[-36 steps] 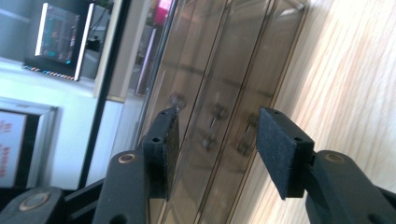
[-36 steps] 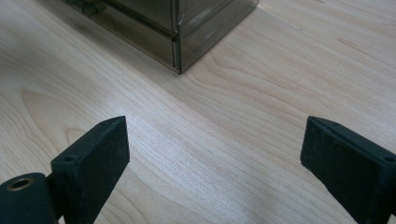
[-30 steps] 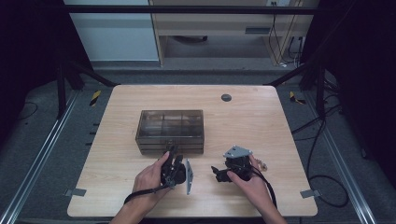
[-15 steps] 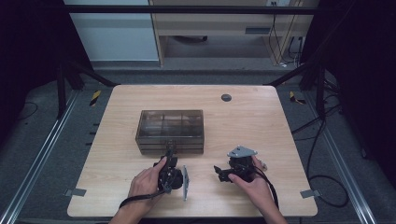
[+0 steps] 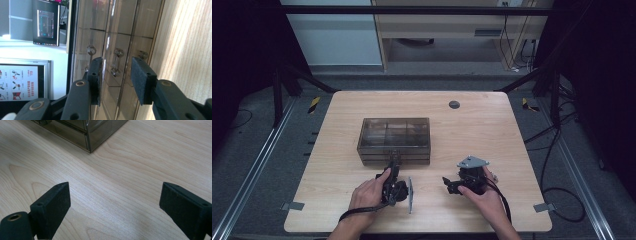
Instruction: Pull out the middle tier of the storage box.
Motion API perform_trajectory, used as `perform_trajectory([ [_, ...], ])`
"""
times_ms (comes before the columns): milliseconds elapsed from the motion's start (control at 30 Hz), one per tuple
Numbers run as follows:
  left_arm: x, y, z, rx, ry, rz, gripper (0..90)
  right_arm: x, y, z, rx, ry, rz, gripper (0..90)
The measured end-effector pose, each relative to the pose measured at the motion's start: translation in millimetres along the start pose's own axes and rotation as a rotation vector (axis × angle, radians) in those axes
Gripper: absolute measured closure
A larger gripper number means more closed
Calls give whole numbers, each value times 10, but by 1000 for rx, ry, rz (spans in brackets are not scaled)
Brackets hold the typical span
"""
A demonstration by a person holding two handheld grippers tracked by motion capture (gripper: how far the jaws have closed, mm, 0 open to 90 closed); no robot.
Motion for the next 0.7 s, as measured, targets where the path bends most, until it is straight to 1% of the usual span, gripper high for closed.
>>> perform_trajectory([
  [267, 12, -7, 37, 33, -13, 43, 664, -5, 5, 3, -5, -3, -2, 110],
  [433, 11, 2, 64, 39, -24, 59, 677, -6, 3, 3, -4, -5, -4, 112],
  [500, 14, 8, 74, 43, -20, 61, 686, -9, 2, 3, -3, -6, -4, 113],
  [700, -2, 9, 92, 39, -35, 74, 711, -14, 12, 8, -6, -10, -3, 114],
])
Point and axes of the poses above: each handheld gripper's, and its own axes: z roughly forward along the jaws, x roughly out of its top, y roughly to its right, the point moved 9 cm from there along z, roughly forward along the jaws, and after that the axes turned 7 degrees about -x, right-handed, at the moved point
